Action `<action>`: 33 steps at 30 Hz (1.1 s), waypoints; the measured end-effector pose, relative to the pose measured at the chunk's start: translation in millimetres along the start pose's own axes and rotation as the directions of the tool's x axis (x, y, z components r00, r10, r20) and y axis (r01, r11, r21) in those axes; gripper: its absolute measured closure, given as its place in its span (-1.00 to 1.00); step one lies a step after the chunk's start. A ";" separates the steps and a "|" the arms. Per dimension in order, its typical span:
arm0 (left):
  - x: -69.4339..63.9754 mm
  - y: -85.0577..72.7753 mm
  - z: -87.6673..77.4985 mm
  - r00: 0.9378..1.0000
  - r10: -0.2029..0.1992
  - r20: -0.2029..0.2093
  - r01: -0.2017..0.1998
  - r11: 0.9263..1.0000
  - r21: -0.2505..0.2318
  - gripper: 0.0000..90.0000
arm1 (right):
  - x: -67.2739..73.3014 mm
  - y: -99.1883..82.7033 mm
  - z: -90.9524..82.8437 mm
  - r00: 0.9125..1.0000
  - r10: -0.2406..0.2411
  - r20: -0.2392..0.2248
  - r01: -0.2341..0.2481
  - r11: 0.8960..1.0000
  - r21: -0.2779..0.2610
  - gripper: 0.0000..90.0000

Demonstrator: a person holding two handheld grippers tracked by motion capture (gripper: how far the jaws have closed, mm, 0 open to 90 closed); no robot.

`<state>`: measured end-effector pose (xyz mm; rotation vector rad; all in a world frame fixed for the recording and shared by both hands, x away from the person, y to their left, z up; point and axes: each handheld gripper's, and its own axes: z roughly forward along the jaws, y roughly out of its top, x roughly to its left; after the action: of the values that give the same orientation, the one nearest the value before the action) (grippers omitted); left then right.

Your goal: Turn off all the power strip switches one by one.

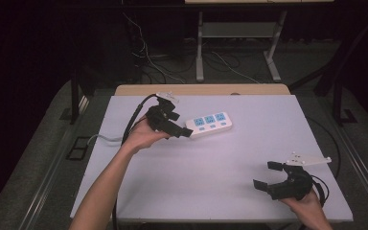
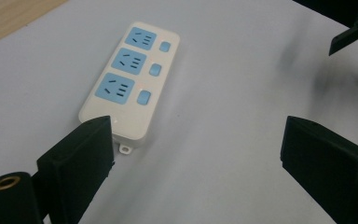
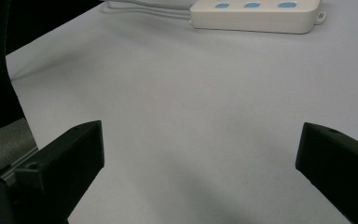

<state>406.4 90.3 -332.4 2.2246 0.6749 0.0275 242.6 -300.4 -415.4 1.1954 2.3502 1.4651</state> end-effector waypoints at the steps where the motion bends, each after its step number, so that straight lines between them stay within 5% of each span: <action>1: 2.0 1.5 0.2 1.000 -0.001 0.000 0.001 1.000 -0.003 -0.79 | -0.1 0.0 0.1 1.000 0.000 0.001 0.000 1.000 0.000 -0.98; 12: 9.8 18.0 8.3 1.000 0.003 -0.015 -0.003 1.000 -0.001 -0.57 | -0.2 0.0 0.9 1.000 -0.001 0.000 0.001 1.000 0.005 -0.98; 33: 22.8 27.9 38.7 0.998 -0.025 -0.064 0.023 0.999 -0.035 0.20 | -1.0 0.0 1.4 1.000 -0.001 0.001 0.001 1.000 0.008 -0.98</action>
<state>447.7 59.3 -343.7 2.1906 0.7314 0.0987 244.0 -300.1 -416.5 1.1958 2.3574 1.4561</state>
